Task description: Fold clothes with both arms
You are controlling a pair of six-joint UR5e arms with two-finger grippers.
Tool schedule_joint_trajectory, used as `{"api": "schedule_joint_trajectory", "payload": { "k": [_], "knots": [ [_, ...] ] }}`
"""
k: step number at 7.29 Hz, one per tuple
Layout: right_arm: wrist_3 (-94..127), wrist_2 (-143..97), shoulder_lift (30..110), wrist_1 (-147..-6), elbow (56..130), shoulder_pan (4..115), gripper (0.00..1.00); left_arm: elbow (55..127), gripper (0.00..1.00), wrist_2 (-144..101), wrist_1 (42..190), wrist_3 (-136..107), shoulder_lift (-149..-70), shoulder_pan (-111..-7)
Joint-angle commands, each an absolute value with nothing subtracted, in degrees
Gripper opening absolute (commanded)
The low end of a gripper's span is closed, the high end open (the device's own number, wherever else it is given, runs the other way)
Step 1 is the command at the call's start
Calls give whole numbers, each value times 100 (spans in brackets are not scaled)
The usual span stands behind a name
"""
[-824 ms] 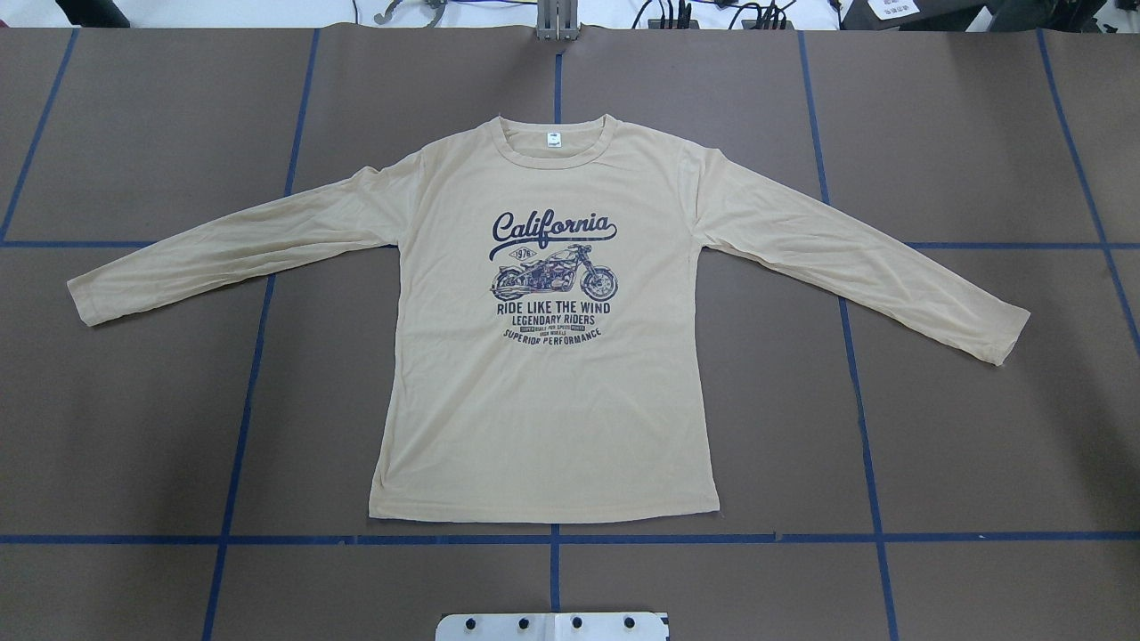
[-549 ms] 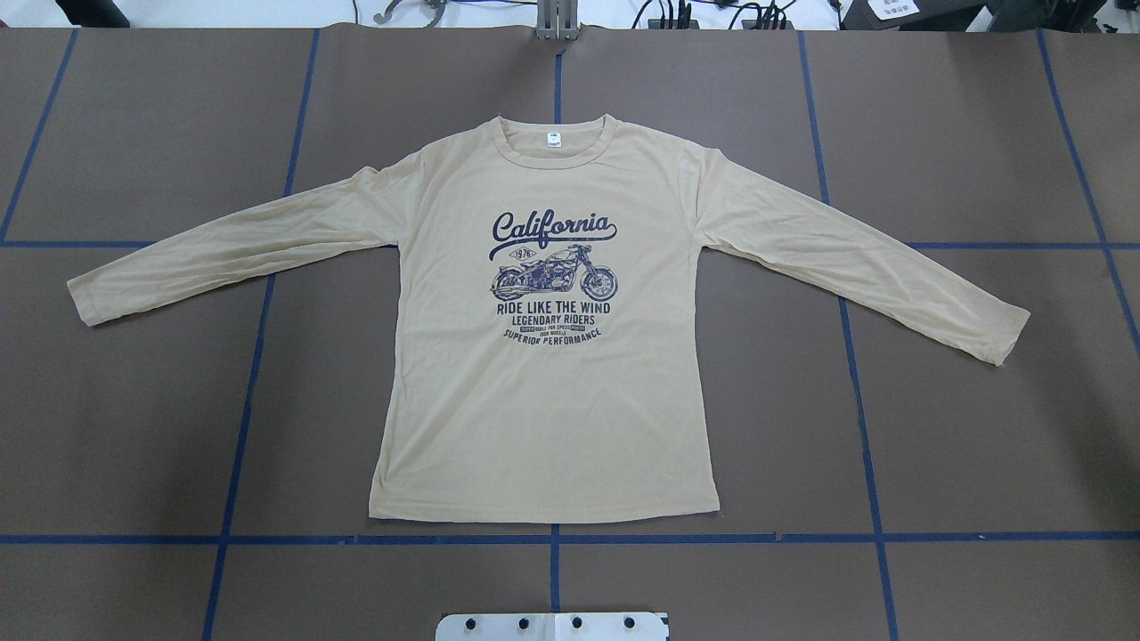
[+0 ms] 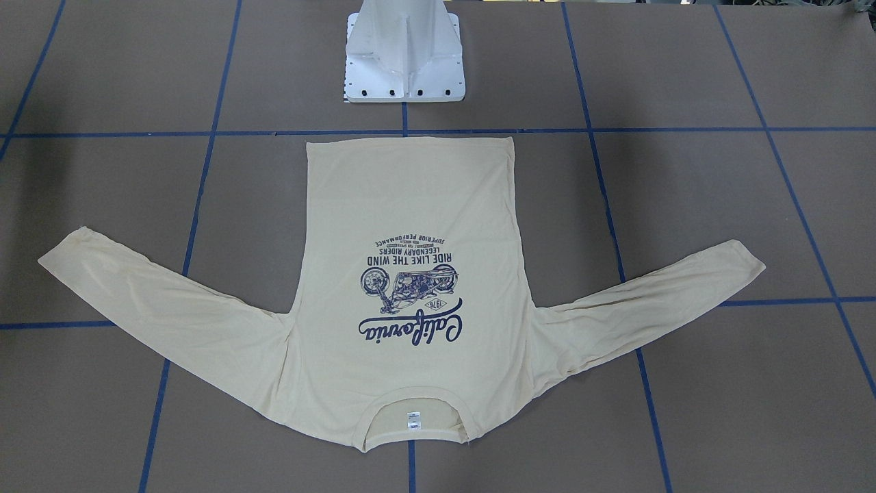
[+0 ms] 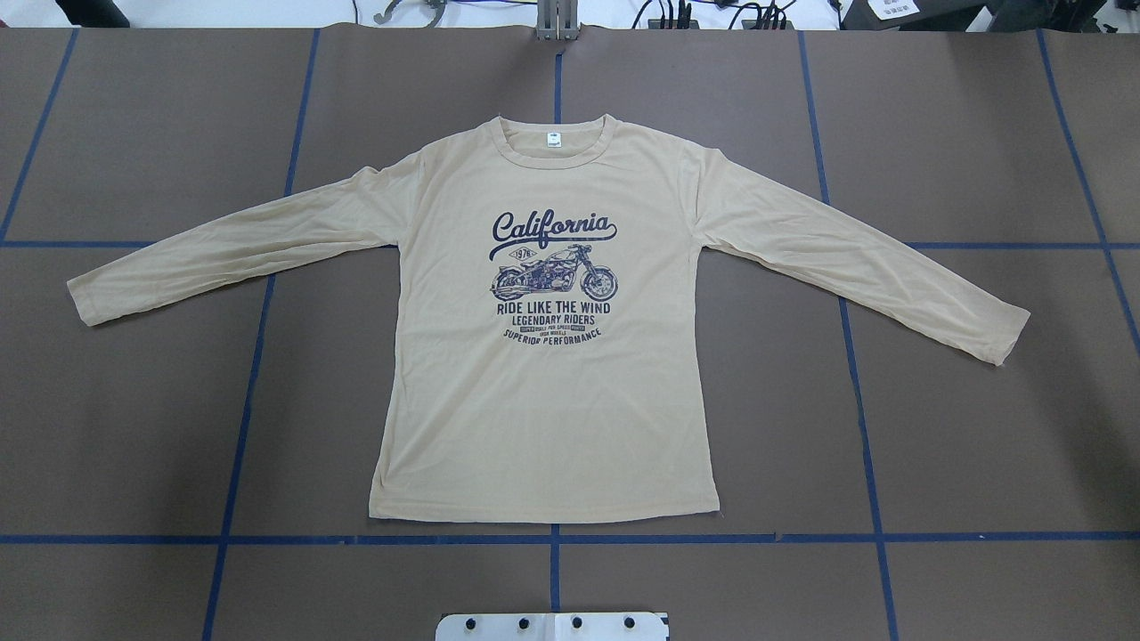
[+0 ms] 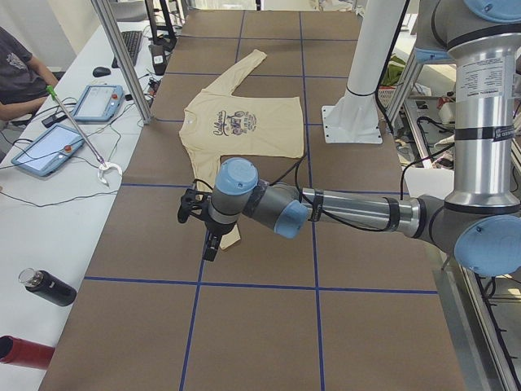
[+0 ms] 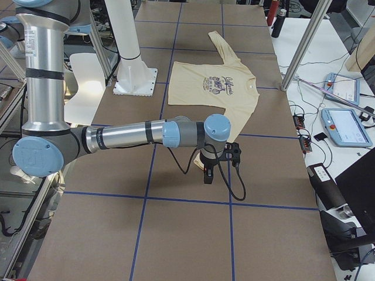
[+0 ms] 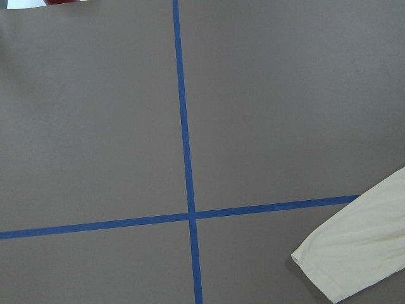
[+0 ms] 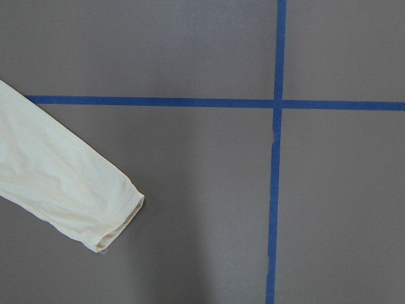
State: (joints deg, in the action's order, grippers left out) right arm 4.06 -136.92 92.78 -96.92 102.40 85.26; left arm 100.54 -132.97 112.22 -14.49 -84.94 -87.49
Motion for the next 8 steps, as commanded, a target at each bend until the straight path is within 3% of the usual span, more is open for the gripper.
{"api": "schedule_joint_trajectory", "payload": {
  "k": [1,3,8],
  "knots": [
    [413,-13711,9272,-9642,10248,8342,100,10089,100,-13780,11250,-1459,-8499,-8736],
    [761,-13711,9273,-9065,10004,8026,100,10116,100,-13790,11677,-1450,-8551,-8649],
    [3838,-13649,9237,-5516,8598,6971,99,9984,100,-13781,11830,-1459,-8499,-8622]
  ]
}}
